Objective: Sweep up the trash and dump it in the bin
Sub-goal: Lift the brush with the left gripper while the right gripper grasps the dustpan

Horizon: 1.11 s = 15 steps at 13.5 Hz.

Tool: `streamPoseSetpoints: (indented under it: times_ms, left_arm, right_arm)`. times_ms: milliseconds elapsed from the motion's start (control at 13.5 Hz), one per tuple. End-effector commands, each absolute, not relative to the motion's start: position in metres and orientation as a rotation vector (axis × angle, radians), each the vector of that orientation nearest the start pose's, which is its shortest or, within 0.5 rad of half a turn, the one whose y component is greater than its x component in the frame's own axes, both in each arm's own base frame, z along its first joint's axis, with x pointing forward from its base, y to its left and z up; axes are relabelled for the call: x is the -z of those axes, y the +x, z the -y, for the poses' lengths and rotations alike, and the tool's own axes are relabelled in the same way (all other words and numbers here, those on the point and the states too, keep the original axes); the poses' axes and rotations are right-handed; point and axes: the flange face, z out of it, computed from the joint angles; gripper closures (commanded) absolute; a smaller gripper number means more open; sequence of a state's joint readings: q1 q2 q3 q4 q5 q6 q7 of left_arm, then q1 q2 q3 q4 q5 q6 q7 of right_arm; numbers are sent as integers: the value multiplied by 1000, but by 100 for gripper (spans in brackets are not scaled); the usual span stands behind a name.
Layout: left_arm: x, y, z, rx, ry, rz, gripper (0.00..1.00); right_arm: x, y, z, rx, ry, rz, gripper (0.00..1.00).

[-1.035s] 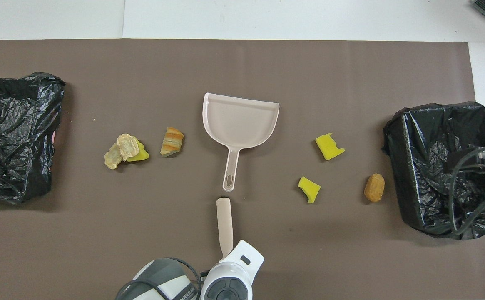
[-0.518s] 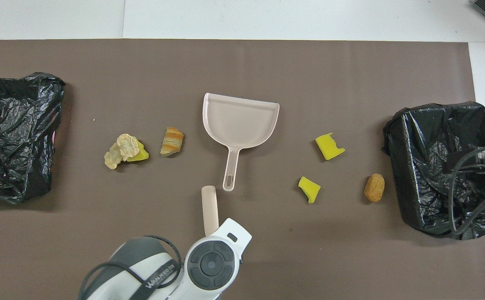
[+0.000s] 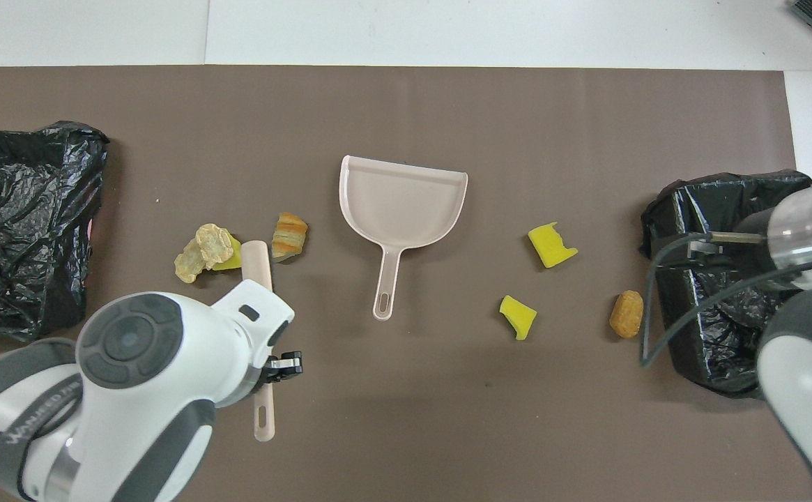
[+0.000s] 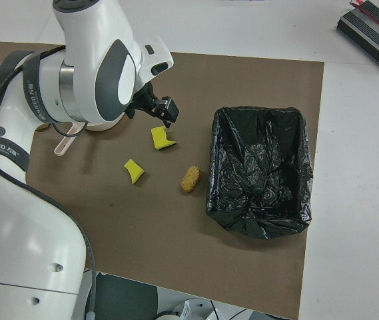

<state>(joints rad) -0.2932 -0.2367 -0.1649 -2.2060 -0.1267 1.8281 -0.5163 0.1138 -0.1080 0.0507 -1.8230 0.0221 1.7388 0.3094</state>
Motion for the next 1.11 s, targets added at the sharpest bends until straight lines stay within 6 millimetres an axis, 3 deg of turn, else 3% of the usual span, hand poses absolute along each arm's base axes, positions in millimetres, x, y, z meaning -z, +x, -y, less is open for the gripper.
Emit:
streamPoseSetpoints:
  times_ms: [0,222,592,666,887,1035]
  left_arm:
    - [-459,445,156,-284,-3145,168,100]
    - [-457,473,97,-226,-3185,143,100]
    - [-450,480,24,-241,-3210,83,100]
    - [-448,479,19,-249,-3210,78,100]
    - [-436,475,10,-275,-3203,106,100]
    - [-423,469,12,-319,-3197,106,100]
  right_arm:
    - [-549,535,-140,74,-3073,-312,0]
    - [-519,541,-206,122,-3057,-367,0]
    - [-461,550,-319,254,-3022,-402,0]
    - [-447,548,-344,271,-3029,-408,0]
    - [-406,543,-390,323,-3066,-399,0]
    - [-379,541,-401,345,-3070,-392,0]
